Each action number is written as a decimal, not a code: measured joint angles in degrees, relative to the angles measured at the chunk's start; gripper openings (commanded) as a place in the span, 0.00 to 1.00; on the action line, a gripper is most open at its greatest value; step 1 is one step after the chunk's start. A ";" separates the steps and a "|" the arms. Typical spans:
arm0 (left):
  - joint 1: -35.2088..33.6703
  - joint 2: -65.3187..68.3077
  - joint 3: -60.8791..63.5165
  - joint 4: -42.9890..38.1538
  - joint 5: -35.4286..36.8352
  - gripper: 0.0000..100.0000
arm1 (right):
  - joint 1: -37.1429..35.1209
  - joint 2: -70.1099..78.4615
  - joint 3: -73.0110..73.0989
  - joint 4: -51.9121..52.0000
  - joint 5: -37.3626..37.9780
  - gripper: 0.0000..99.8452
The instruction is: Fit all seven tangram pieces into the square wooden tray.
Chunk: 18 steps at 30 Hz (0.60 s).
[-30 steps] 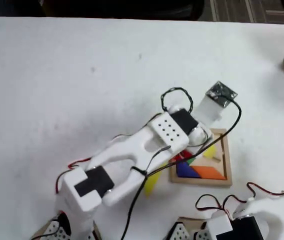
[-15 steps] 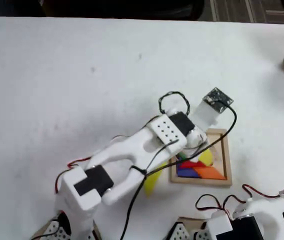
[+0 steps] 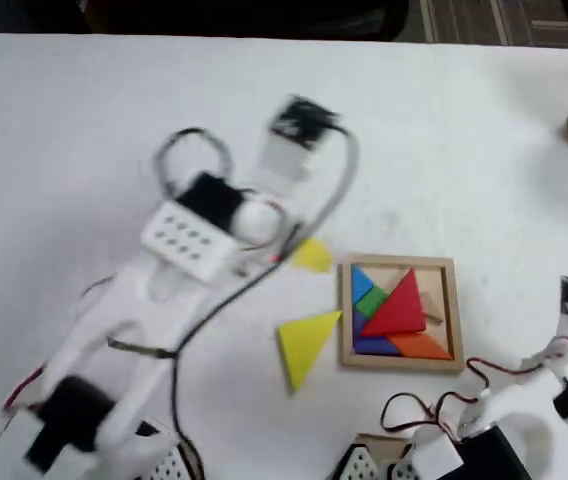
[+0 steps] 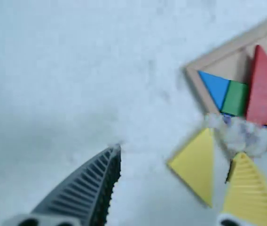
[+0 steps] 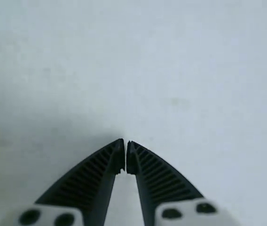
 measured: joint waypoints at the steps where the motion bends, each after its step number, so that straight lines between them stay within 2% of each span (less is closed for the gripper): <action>1: -2.02 -1.85 3.08 -0.88 0.00 0.37 | -1.14 0.00 -2.02 3.78 0.00 0.02; 4: -8.00 -5.98 13.98 -5.98 -0.09 0.37 | -4.48 0.00 -9.14 16.26 -0.18 0.02; 6: -11.87 -7.30 22.15 -10.99 -0.09 0.33 | -6.68 0.00 -14.15 24.26 -1.67 0.02; 10: -16.09 -7.56 37.01 -22.51 -0.09 0.14 | -12.92 0.00 -21.19 36.66 -3.43 0.02; 13: -17.85 -7.56 41.23 -27.69 -0.09 0.02 | -21.01 0.00 -21.89 43.60 -4.13 0.02; 18: -21.89 -7.56 41.85 -34.11 -0.09 0.02 | -38.33 0.00 -20.31 45.10 -10.46 0.02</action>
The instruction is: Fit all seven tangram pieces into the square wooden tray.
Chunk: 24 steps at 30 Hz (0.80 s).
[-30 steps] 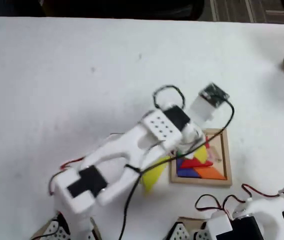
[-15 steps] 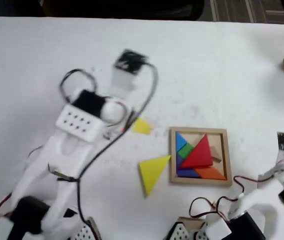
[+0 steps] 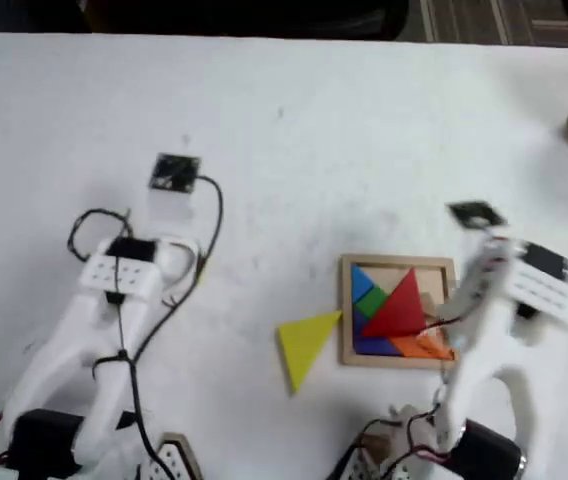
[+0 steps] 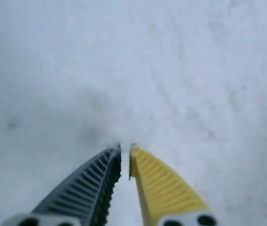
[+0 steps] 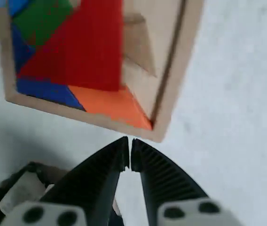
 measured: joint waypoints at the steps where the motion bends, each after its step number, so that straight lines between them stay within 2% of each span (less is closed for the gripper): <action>1: -0.88 0.00 0.09 -1.23 0.00 0.02 | -3.34 0.00 0.79 -0.88 -1.76 0.02; 7: -2.37 0.00 4.22 -8.70 0.00 0.02 | -20.57 0.00 5.10 -6.51 -11.52 0.02; 9: -2.46 -0.09 4.57 -9.67 0.00 0.02 | -23.65 0.00 6.33 -9.32 -13.98 0.02; 16: -2.37 -0.09 4.57 -9.93 0.00 0.02 | -23.91 0.09 7.12 -17.32 -16.18 0.02; 24: -2.46 -0.09 4.57 -9.93 0.00 0.02 | -23.30 0.00 7.21 -18.11 -16.53 0.02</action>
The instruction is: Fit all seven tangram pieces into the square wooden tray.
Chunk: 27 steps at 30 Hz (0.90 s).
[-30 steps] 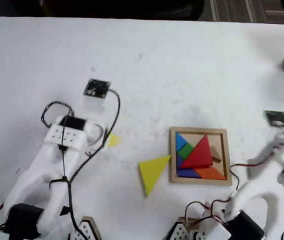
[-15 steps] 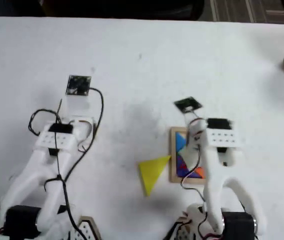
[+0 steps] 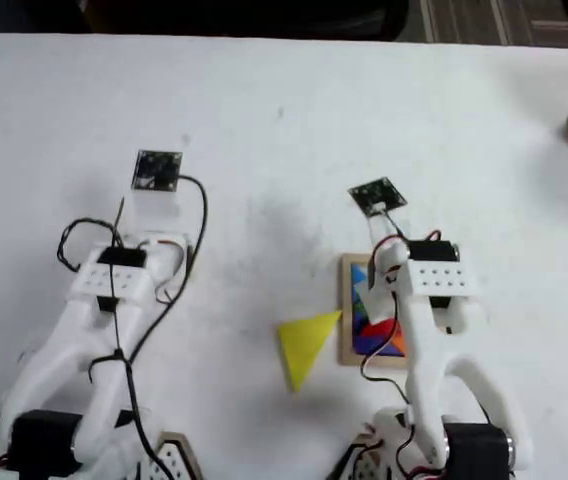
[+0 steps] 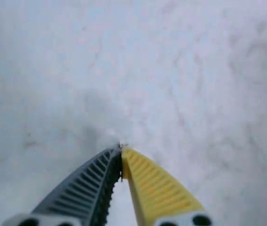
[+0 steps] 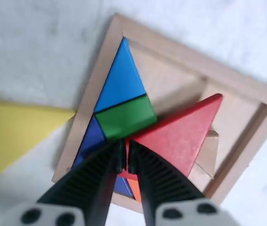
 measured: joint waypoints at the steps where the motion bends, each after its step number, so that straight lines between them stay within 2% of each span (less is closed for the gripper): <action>1: 0.00 0.00 0.00 0.00 0.00 0.02 | -0.09 -0.62 0.00 1.49 0.09 0.02; 5: 0.00 0.00 0.00 0.00 0.00 0.02 | -0.88 -4.92 1.67 7.91 0.35 0.02; 10: -0.18 0.00 0.00 0.00 0.00 0.02 | -0.88 -8.00 6.86 8.53 5.01 0.02; 15: -0.18 0.00 0.00 0.00 0.00 0.02 | -0.88 -7.82 10.55 4.31 7.82 0.02; 21: -0.18 0.00 0.00 0.00 0.00 0.02 | -0.88 -2.55 10.20 -2.99 6.33 0.02; 27: -0.18 0.00 0.00 0.00 0.00 0.02 | -0.88 2.64 4.31 -3.25 5.27 0.02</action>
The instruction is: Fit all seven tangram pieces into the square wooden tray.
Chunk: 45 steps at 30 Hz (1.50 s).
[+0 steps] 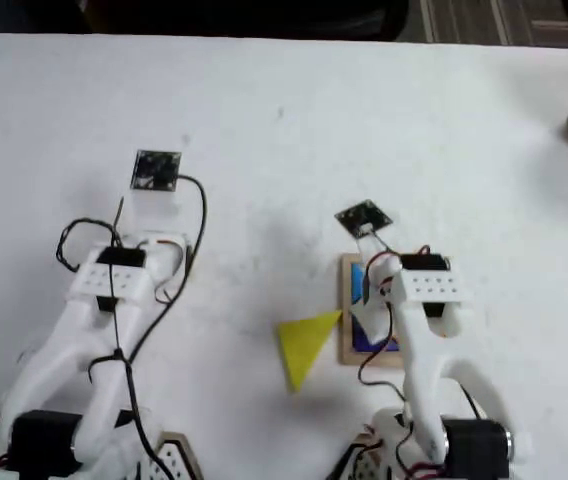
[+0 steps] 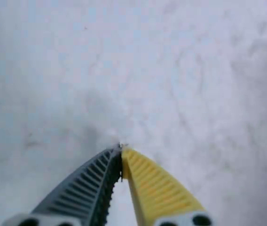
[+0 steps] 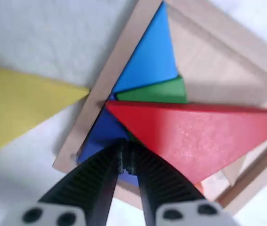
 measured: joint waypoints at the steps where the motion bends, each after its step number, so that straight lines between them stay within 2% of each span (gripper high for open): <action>1: 0.00 0.00 0.00 0.00 0.00 0.02 | 0.00 0.79 -1.05 0.00 0.00 0.02; 10: 0.00 0.00 0.00 0.00 0.00 0.02 | 0.09 12.57 -12.22 -1.58 0.00 0.02; 15: 0.00 0.00 0.00 0.00 0.00 0.02 | 0.97 19.96 -21.63 1.67 0.00 0.02; 22: 0.00 0.00 0.00 0.00 0.00 0.02 | 6.15 16.18 -29.36 13.54 0.18 0.02; 28: 0.00 0.00 0.00 0.00 0.00 0.02 | 16.00 8.09 -28.48 18.37 5.71 0.02; 31: 0.00 0.00 0.00 0.00 0.00 0.02 | 20.31 7.91 -23.47 16.97 9.05 0.02; 36: 0.00 0.00 0.00 0.00 0.00 0.02 | 25.23 9.05 -14.86 6.59 11.43 0.02; 41: 0.00 0.00 0.00 -0.35 0.00 0.02 | 26.29 14.15 -14.51 -0.09 11.69 0.02; 45: 0.00 0.00 0.00 -0.35 0.00 0.02 | 26.37 19.60 -18.99 -0.88 11.69 0.02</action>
